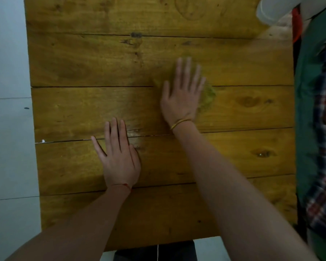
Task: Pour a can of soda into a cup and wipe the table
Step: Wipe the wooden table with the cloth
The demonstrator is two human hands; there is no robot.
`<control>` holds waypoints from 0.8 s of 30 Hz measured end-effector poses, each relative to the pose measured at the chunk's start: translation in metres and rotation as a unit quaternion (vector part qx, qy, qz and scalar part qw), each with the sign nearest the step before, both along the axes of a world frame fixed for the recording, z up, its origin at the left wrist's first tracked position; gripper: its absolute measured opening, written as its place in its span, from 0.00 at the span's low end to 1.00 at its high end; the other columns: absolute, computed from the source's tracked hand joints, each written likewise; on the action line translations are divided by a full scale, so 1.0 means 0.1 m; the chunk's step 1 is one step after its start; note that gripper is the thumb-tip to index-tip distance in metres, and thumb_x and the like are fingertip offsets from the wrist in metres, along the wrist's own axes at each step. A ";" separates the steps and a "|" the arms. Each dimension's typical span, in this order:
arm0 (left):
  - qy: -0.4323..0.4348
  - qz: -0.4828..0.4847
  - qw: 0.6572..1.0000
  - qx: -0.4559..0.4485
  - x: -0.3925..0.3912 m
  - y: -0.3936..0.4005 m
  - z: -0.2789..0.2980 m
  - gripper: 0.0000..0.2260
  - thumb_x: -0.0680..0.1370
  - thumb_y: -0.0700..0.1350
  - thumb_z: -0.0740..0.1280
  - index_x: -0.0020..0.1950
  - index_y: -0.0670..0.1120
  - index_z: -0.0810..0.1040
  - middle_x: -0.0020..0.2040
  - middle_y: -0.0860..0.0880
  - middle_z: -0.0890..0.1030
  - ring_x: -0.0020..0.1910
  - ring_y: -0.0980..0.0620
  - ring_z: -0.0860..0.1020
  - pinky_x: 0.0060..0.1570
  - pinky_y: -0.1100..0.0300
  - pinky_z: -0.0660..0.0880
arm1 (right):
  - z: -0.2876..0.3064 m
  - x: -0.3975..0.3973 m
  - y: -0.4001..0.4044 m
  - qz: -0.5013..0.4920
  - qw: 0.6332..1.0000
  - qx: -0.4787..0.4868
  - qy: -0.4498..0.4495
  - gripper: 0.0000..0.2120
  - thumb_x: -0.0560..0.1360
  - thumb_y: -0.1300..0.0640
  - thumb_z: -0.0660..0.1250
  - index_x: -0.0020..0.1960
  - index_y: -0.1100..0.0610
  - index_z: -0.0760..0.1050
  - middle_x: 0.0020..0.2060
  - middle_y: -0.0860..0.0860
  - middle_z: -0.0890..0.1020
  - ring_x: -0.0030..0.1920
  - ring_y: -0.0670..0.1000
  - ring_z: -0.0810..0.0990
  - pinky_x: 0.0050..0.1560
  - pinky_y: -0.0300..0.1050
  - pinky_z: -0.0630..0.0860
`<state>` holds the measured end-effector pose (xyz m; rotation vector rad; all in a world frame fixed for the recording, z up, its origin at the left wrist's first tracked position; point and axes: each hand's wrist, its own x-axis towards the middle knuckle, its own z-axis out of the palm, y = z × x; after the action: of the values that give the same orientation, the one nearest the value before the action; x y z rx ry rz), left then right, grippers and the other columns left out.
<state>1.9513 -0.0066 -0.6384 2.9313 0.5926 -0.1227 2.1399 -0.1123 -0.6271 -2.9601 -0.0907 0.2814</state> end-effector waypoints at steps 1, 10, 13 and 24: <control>-0.003 0.000 1.000 -0.002 0.00 0.00 -0.01 0.28 0.82 0.47 0.48 0.81 0.44 0.47 0.82 0.46 0.48 0.81 0.46 0.47 0.75 0.34 0.46 | -0.01 -0.09 0.18 0.056 0.998 0.015 -0.001 0.31 0.82 0.44 0.45 0.81 0.53 0.42 0.81 0.53 0.44 0.80 0.59 0.40 0.79 0.60 0.40; 0.001 0.001 1.000 0.000 0.00 0.00 0.00 0.28 0.81 0.47 0.48 0.81 0.45 0.46 0.82 0.47 0.47 0.81 0.47 0.47 0.75 0.34 0.47 | -0.04 -0.21 0.27 0.188 0.982 0.034 0.004 0.28 0.84 0.45 0.44 0.81 0.51 0.44 0.81 0.52 0.45 0.81 0.55 0.43 0.80 0.56 0.43; -0.003 0.001 1.000 -0.010 0.00 0.00 0.00 0.28 0.81 0.47 0.49 0.81 0.45 0.46 0.82 0.47 0.47 0.81 0.48 0.46 0.75 0.34 0.46 | -0.03 -0.15 -0.28 0.070 0.998 0.009 0.001 0.28 0.84 0.46 0.43 0.81 0.53 0.42 0.81 0.54 0.44 0.81 0.56 0.42 0.80 0.57 0.43; -0.015 -0.003 1.000 -0.019 -0.02 0.00 0.01 0.27 0.82 0.47 0.47 0.81 0.45 0.46 0.82 0.47 0.47 0.81 0.47 0.46 0.75 0.34 0.46 | 0.03 -0.76 -0.09 0.053 0.998 0.024 0.018 0.29 0.83 0.44 0.45 0.81 0.51 0.42 0.81 0.53 0.43 0.80 0.59 0.39 0.79 0.60 0.41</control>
<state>1.9496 -0.0062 -0.6371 2.8928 0.5723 -0.0904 2.0635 -0.1209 -0.6243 -2.9070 -0.2465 0.3406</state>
